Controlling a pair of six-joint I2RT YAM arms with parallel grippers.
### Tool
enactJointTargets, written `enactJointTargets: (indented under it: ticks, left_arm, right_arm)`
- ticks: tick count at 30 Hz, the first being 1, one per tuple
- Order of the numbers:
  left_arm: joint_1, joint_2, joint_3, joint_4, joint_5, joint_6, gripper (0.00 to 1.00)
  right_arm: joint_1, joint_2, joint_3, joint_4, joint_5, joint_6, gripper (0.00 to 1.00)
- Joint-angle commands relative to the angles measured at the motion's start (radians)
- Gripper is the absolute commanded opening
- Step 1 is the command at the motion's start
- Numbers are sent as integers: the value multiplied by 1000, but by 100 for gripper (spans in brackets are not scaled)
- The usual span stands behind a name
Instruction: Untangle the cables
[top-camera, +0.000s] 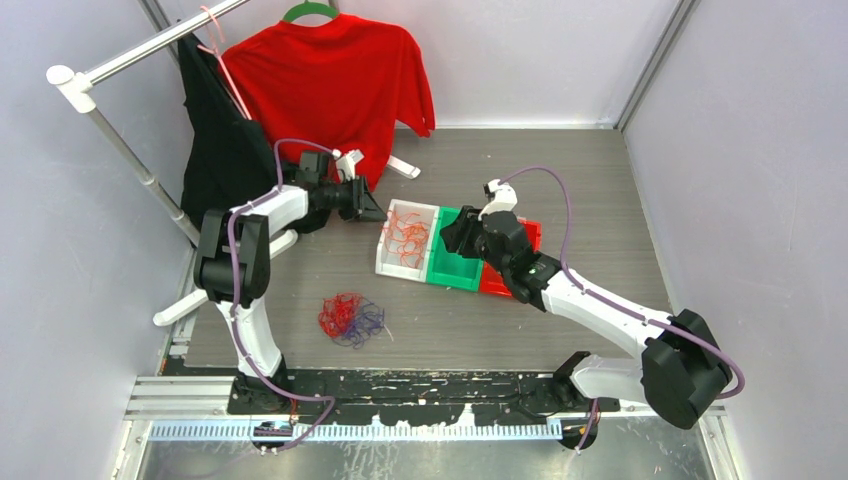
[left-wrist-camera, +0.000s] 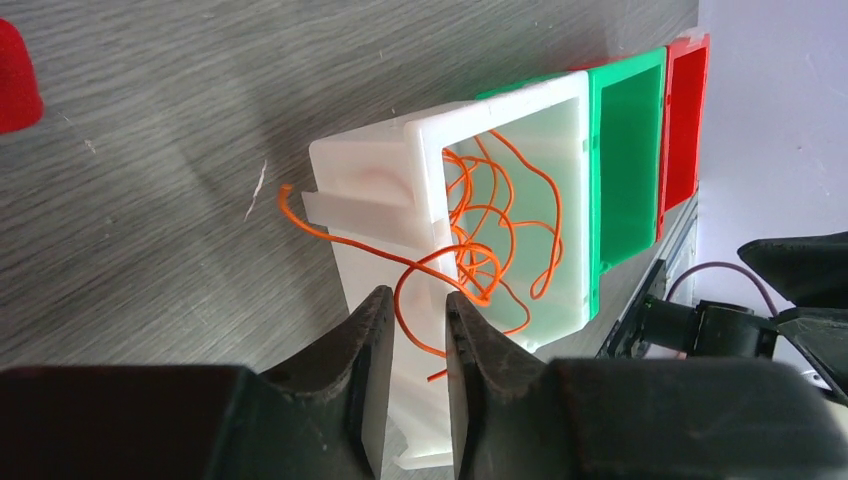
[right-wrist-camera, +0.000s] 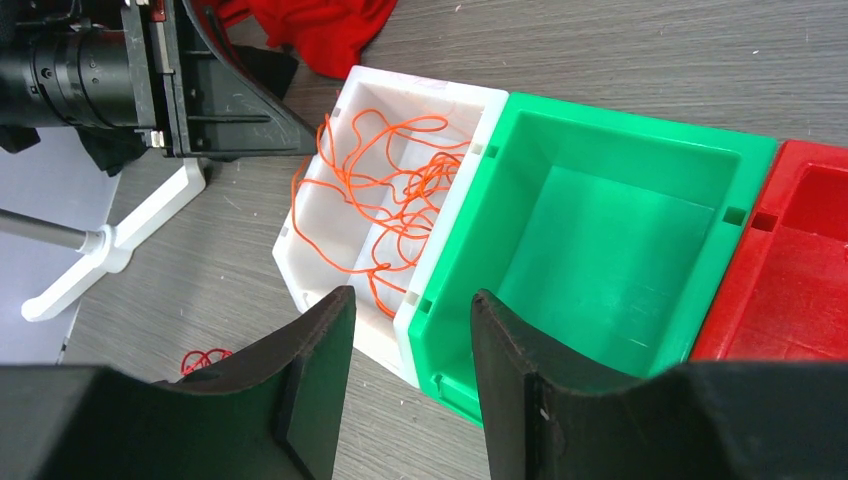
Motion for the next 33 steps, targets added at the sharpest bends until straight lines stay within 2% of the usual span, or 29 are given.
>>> enactJointTargets:
  ticks: [1, 7, 12, 25, 33]
  left_arm:
    - [0, -36, -5, 61, -7, -18, 25]
    - [-3, -54, -10, 74, -22, -11, 9]
    - [-10, -86, -20, 78, -26, 15, 2]
    - [-67, -93, 2, 74, 13, 18, 0]
    - [-109, -88, 18, 30, -30, 83, 0]
  right_arm:
    - [-2, -32, 2, 44, -1, 12, 51]
    - [-2, -41, -3, 43, 0, 11, 50]
    - [-2, -39, -6, 46, 0, 16, 50]
    - [-2, -40, -13, 48, 0, 21, 49]
    - [-2, -44, -20, 49, 2, 27, 48]
